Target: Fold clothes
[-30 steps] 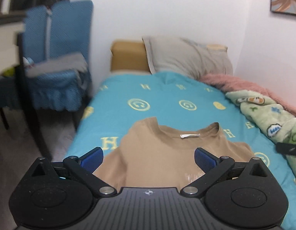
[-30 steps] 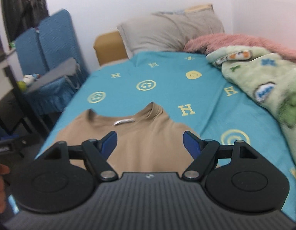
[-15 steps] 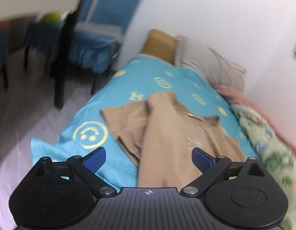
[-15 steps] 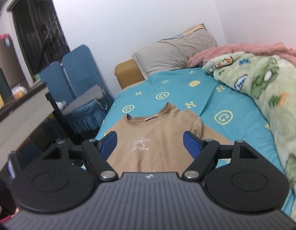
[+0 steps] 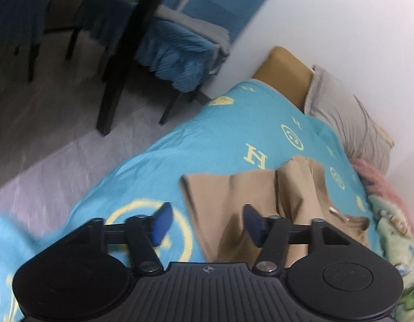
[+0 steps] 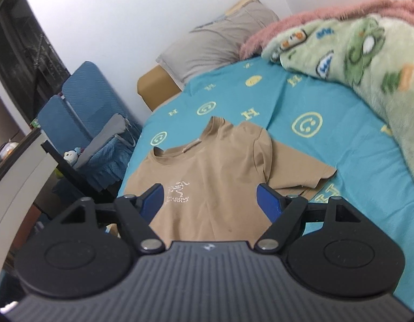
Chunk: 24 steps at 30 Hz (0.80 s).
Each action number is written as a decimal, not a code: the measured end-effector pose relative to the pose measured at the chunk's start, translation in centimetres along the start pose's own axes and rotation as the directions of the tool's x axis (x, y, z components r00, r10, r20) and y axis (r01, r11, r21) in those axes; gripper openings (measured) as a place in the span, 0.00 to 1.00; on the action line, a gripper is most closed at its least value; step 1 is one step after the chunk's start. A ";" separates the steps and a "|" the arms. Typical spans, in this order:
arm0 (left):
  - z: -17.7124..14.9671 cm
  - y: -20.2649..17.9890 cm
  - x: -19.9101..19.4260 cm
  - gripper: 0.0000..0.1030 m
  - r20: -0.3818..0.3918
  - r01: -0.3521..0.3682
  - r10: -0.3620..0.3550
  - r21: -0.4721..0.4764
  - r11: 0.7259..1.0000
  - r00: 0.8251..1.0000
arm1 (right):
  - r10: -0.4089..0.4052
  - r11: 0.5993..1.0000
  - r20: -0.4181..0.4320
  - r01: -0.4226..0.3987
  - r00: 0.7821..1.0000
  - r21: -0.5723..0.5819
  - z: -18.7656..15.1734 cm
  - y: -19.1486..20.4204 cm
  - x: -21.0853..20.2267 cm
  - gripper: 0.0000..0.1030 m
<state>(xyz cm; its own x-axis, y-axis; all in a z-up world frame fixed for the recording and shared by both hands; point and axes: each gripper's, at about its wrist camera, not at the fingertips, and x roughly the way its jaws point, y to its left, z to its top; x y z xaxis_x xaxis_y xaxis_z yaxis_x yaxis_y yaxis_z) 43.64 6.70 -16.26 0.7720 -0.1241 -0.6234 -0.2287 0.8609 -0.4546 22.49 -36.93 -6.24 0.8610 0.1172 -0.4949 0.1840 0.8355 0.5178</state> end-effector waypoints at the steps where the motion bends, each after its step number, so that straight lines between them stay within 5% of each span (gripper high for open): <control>1: 0.3 -0.6 0.5 0.42 -0.005 0.000 0.001 0.042 0.999 1.000 | 0.001 1.000 -0.011 -0.001 1.000 0.014 -0.1 -0.2 0.4 0.76; 5: 1.8 -3.5 2.3 0.06 -0.073 0.003 0.014 0.230 0.973 0.997 | 0.002 0.999 -0.045 0.000 0.999 0.046 -0.2 -0.8 1.8 0.76; 10: 5.6 -7.2 3.1 0.04 -0.060 -0.084 0.125 0.454 0.887 0.990 | -0.030 0.998 -0.057 0.034 0.998 0.059 0.1 -1.6 3.4 0.76; 11: 6.4 -8.1 3.3 0.04 -0.027 -0.135 0.173 0.509 0.850 0.985 | -0.033 0.997 -0.059 0.037 0.998 0.063 0.1 -1.7 3.7 0.76; 12: 6.9 -9.2 3.6 0.04 0.048 -0.226 0.244 0.580 0.782 0.969 | -0.034 0.997 -0.063 0.039 0.997 0.067 0.1 -1.8 3.9 0.76; 14: 7.8 -10.9 4.4 0.04 0.200 -0.379 0.334 0.656 0.653 0.921 | -0.033 0.997 -0.072 0.038 0.997 0.072 0.1 -1.9 4.4 0.76; 15: 8.1 -11.3 4.9 0.04 0.247 -0.428 0.359 0.657 0.621 0.900 | -0.036 0.997 -0.073 0.041 0.997 0.071 0.1 -1.9 4.5 0.76; 16: 8.6 -11.2 5.3 0.04 0.262 -0.449 0.371 0.637 0.627 0.891 | -0.039 0.997 -0.075 0.044 0.996 0.070 0.0 -1.9 4.7 0.76; 20: 8.6 -9.5 5.6 0.19 0.185 -0.429 0.393 0.511 0.744 0.901 | -0.049 0.998 -0.078 0.051 0.996 0.024 -0.1 -1.5 4.7 0.76; 22: 7.3 -8.9 4.5 0.27 0.138 -0.387 0.367 0.475 0.791 0.920 | -0.058 0.998 -0.063 0.058 0.996 0.002 -0.1 -1.4 4.3 0.76; 24: 5.9 -8.0 2.0 0.47 0.086 -0.314 0.309 0.446 0.838 0.947 | -0.063 0.998 -0.057 0.062 0.996 -0.011 -0.1 -1.3 4.2 0.76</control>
<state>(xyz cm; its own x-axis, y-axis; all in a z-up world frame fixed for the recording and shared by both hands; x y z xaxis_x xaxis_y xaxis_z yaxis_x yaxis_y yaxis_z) 50.52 2.46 -10.16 0.7115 0.1906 -0.6763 -0.1691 0.9807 0.0985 25.81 -37.51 -9.02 0.8194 0.0948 -0.5654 0.2322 0.8469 0.4785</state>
